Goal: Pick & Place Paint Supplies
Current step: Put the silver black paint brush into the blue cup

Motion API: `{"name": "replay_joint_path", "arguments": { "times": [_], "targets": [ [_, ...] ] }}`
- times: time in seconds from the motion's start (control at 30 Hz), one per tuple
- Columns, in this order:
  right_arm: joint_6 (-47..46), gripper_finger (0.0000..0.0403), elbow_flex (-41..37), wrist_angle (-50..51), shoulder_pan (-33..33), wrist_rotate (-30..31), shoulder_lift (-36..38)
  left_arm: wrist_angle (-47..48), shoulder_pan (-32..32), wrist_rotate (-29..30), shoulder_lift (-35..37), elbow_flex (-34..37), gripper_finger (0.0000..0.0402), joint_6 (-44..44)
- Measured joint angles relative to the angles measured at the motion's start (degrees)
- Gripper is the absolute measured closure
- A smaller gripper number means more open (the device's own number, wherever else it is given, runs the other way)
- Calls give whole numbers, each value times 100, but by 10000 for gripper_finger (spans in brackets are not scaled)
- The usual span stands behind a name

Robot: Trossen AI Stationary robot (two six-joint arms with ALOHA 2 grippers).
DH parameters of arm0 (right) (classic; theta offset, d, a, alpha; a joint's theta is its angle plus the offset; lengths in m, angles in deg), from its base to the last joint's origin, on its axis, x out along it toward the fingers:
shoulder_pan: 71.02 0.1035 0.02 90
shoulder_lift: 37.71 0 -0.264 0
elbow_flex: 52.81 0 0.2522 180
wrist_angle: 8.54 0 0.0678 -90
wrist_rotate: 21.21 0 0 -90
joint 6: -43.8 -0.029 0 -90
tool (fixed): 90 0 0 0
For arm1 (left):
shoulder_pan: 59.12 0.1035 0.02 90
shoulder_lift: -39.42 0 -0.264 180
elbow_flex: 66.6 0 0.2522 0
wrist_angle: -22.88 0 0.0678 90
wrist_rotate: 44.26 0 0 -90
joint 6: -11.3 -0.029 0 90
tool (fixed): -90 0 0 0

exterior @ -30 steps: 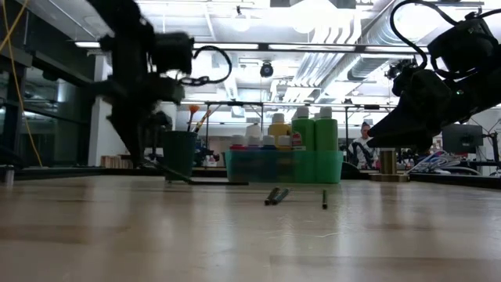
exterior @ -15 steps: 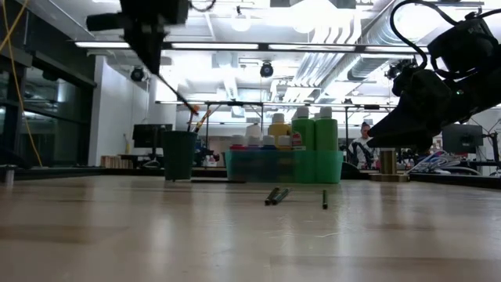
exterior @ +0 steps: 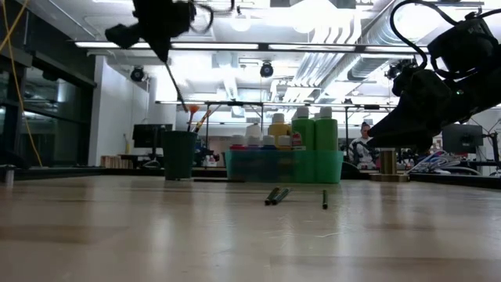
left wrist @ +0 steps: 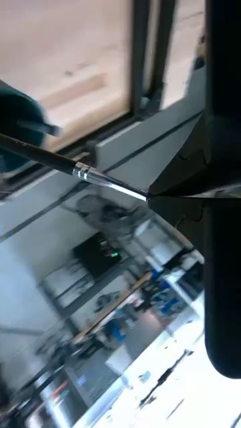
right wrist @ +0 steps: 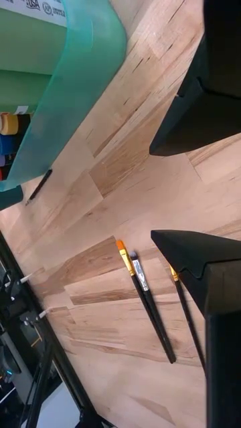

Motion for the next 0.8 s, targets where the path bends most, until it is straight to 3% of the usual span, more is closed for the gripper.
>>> {"name": "replay_joint_path", "arguments": {
  "times": [0.17, 0.47, 0.8],
  "targets": [
    [0, 217, -1, -1, 0, 0, 0, -172, 570, 340, -228, 2, 401, -314],
    [0, 217, -1, 0, 0, 2, 0, -455, 1177, -21, -613, 2, 401, -689],
    [0, 217, -2, 0, 0, 2, 0, -494, 1381, -220, -918, 2, 399, -890]
  ]
}}
